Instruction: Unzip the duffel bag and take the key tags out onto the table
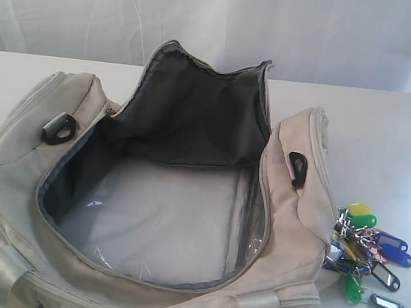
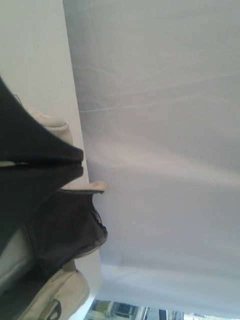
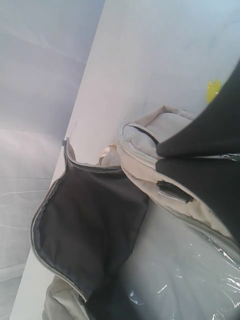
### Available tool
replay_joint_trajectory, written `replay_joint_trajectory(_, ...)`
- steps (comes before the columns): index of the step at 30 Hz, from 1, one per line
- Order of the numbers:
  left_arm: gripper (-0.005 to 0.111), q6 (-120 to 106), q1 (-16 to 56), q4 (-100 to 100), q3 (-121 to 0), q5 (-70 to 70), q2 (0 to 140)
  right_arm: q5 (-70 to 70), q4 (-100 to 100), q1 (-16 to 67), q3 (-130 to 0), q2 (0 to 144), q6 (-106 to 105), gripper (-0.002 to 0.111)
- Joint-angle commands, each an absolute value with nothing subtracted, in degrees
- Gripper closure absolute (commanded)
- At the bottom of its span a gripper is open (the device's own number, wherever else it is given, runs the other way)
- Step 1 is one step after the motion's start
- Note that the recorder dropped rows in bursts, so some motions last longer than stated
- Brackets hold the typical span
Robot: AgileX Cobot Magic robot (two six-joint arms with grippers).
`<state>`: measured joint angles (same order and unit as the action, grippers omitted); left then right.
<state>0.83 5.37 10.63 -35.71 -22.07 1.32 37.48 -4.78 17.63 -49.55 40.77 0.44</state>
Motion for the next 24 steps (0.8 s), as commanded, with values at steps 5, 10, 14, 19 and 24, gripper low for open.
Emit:
replay_joint_trajectory(5, 0.107, 12.17, 4.15, -0.76, -21.15, -13.2, 1.62, 37.15, -4.65, 17.2, -49.13, 40.62, 0.0, 0.108)
replay_joint_trajectory(10, 0.107, 10.04, 4.15, -0.76, -9.29, -10.99, 0.0, 37.15, -4.65, 17.2, -49.13, 40.62, 0.0, 0.108)
replay_joint_trajectory(14, 0.107, 10.44, 4.04, -0.53, -2.41, -10.17, 0.0, 37.15, -4.65, 17.2, -49.13, 40.62, 0.0, 0.108)
replay_joint_trajectory(19, 0.107, 6.92, 4.04, 0.0, 0.0, -13.39, 0.0, 37.15, -4.65, 17.2, -49.13, 40.62, 0.0, 0.108)
replay_joint_trajectory(24, 0.107, 2.49, 2.38, 1.35, 0.0, -13.08, 0.0, 37.15, -4.65, 17.2, -49.13, 40.62, 0.0, 0.108)
